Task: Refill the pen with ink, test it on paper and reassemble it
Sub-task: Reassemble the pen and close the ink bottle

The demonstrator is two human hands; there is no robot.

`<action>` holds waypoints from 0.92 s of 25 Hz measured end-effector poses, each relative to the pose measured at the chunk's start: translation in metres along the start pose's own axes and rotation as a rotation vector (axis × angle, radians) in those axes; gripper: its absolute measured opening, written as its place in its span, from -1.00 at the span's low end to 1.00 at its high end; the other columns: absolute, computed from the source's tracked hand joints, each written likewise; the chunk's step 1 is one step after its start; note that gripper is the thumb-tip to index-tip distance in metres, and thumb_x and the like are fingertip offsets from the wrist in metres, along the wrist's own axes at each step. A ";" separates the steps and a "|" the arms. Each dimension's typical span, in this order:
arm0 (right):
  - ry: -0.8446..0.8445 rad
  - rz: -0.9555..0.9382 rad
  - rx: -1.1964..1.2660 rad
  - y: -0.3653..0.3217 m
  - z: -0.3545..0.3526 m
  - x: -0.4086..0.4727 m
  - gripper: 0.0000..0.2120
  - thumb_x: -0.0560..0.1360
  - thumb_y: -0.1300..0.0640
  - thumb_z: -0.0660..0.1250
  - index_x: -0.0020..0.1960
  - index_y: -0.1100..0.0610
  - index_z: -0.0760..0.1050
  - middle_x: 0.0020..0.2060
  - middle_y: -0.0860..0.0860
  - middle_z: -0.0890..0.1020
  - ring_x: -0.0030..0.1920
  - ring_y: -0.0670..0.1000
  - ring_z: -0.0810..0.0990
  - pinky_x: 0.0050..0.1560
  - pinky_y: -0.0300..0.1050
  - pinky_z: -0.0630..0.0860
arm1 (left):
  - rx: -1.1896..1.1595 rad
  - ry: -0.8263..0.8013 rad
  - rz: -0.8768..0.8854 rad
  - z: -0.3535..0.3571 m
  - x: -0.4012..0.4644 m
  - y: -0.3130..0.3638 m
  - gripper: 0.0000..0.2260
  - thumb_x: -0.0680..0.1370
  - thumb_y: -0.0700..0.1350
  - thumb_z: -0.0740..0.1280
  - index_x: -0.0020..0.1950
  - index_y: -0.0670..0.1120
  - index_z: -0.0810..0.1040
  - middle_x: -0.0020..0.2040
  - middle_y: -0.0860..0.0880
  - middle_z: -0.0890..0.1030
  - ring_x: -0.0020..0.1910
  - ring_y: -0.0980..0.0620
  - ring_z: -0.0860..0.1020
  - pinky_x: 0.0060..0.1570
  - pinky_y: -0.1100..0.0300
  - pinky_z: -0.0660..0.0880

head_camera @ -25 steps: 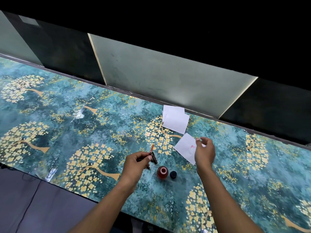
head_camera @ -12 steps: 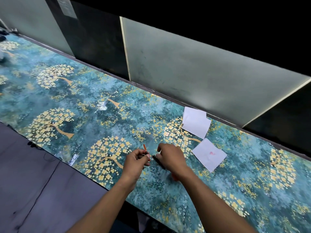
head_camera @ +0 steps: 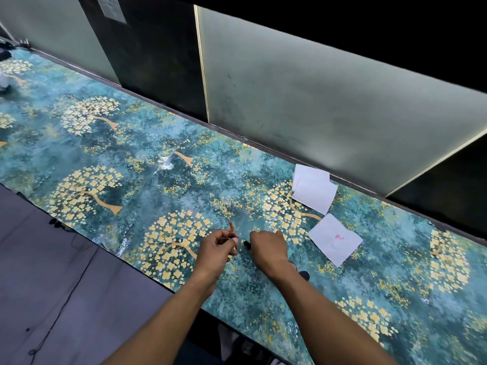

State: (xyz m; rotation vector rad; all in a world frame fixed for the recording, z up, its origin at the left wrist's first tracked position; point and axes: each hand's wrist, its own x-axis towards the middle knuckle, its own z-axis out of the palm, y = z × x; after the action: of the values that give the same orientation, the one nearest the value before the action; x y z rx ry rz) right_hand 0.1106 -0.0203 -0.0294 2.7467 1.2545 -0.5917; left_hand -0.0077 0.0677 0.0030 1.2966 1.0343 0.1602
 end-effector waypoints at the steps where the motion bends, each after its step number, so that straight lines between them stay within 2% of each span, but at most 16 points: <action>1: 0.026 0.000 0.048 0.000 -0.003 -0.002 -0.93 0.57 0.11 0.31 -0.08 0.08 0.48 -0.18 0.08 0.66 -0.12 0.20 0.61 0.25 0.15 0.39 | -0.009 -0.004 -0.002 0.001 0.001 0.001 -0.93 0.57 -0.17 0.37 -0.03 -0.09 0.66 -0.09 -0.14 0.67 -0.19 -0.01 0.58 -0.16 0.14 0.49; 6: 0.149 0.029 0.444 0.002 -0.013 -0.018 -0.90 0.53 -0.02 0.38 0.01 -0.03 0.56 -0.10 -0.07 0.69 -0.07 0.06 0.63 0.19 0.08 0.40 | -0.119 0.004 -0.028 0.004 0.011 0.008 -0.91 0.56 -0.15 0.39 0.00 -0.09 0.68 -0.08 -0.06 0.66 -0.13 -0.02 0.57 -0.12 0.07 0.47; 9: 0.167 0.074 0.677 0.005 -0.020 -0.029 -0.92 0.50 -0.01 0.44 -0.02 -0.05 0.60 -0.13 -0.16 0.68 -0.14 -0.06 0.62 0.00 -0.05 0.53 | -0.238 -0.011 -0.053 0.009 0.016 0.016 -0.92 0.56 -0.17 0.38 -0.03 -0.08 0.68 -0.08 -0.03 0.66 -0.09 -0.03 0.56 -0.10 0.06 0.42; 11: 0.188 0.120 0.767 0.009 -0.024 -0.039 -0.93 0.50 0.02 0.46 -0.04 -0.04 0.61 -0.16 -0.18 0.66 -0.17 -0.12 0.62 -0.06 -0.06 0.57 | -0.313 -0.014 -0.071 0.013 0.016 0.021 -0.91 0.56 -0.18 0.38 -0.06 -0.06 0.68 -0.09 -0.01 0.65 -0.05 -0.02 0.54 -0.09 0.06 0.39; 16: 0.233 0.136 0.819 0.013 -0.025 -0.058 -0.93 0.49 0.03 0.48 -0.04 -0.04 0.62 -0.16 -0.16 0.67 -0.17 -0.17 0.61 -0.11 -0.13 0.56 | -0.405 -0.052 -0.088 0.022 0.012 0.029 -0.90 0.53 -0.19 0.41 -0.13 -0.03 0.69 -0.11 0.01 0.66 -0.04 -0.01 0.52 -0.09 0.07 0.36; 21: 0.286 0.144 0.839 0.014 -0.024 -0.067 -0.90 0.48 0.04 0.49 -0.02 -0.03 0.63 -0.14 -0.15 0.70 -0.15 -0.14 0.63 -0.09 -0.11 0.57 | -0.316 -0.138 -0.038 0.032 0.000 0.023 -0.91 0.52 -0.23 0.40 -0.07 -0.08 0.69 -0.09 -0.04 0.69 0.01 -0.06 0.60 0.03 -0.02 0.41; 23: 0.299 0.145 0.833 0.016 -0.024 -0.069 -0.90 0.48 0.04 0.49 -0.02 -0.03 0.63 -0.14 -0.15 0.70 -0.13 -0.13 0.64 -0.08 -0.13 0.57 | -0.290 -0.143 -0.020 0.035 -0.004 0.022 -0.90 0.53 -0.24 0.40 -0.04 -0.10 0.69 -0.10 -0.05 0.69 -0.03 -0.03 0.61 0.04 -0.03 0.42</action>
State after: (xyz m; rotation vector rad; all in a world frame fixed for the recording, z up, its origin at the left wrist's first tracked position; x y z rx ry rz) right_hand 0.0891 -0.0748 0.0165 3.6862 0.9783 -0.8691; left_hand 0.0237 0.0477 0.0210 1.0194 0.8662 0.1917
